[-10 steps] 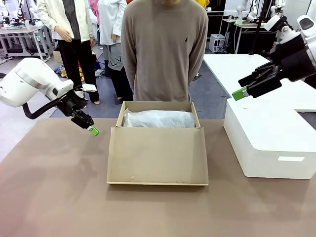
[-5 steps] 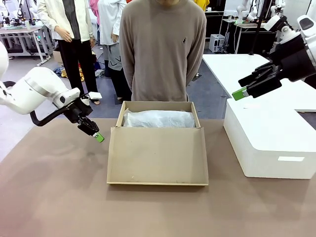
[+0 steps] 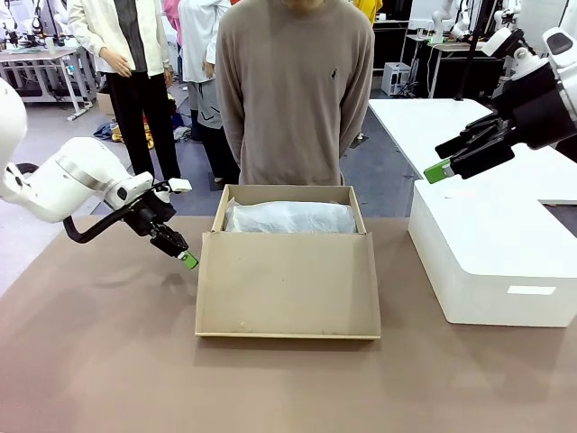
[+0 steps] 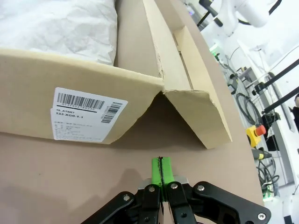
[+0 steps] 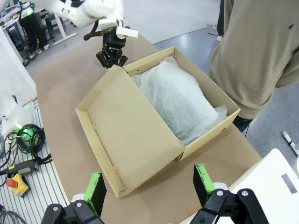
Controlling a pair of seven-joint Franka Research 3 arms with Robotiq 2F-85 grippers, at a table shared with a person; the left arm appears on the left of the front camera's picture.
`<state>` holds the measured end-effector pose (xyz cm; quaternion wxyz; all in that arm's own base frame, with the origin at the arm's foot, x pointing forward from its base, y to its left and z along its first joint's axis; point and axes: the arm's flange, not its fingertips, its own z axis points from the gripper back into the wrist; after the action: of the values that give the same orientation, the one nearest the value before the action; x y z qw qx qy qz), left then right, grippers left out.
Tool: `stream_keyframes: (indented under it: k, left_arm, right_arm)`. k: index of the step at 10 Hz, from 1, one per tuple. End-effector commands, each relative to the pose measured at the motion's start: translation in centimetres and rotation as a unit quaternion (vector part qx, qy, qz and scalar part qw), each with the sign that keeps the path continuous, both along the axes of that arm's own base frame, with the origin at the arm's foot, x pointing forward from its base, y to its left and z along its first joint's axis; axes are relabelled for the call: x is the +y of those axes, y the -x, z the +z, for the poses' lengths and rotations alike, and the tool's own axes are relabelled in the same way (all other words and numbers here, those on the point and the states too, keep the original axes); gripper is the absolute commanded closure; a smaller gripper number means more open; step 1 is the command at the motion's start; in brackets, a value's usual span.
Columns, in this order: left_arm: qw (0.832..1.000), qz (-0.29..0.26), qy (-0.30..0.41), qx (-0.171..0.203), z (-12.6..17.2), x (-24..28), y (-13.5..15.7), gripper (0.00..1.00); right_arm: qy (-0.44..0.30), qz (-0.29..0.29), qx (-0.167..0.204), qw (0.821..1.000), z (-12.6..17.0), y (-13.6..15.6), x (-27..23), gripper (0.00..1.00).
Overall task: Pack the shoes into the box.
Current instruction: Close the Shoes Box.
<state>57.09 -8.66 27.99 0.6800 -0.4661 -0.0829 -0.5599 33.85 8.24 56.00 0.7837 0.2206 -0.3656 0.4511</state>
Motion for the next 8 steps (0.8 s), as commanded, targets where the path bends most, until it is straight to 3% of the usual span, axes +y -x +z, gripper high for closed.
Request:
stream_keyframes:
  k: [1, 8]
  left_arm:
    - [1.000, 0.008, 0.022, -0.005, -0.9, -0.7, 0.4, 1.00]
    - [0.998, -0.024, 0.051, 0.039, -2.7, -2.7, 0.5, 1.00]
  right_arm:
    - [-0.011, 0.013, -0.009, 1.000, -0.1, -0.4, 0.0, 0.00]
    - [-0.011, 0.013, -0.009, 1.000, -0.1, -0.4, 0.0, 0.00]
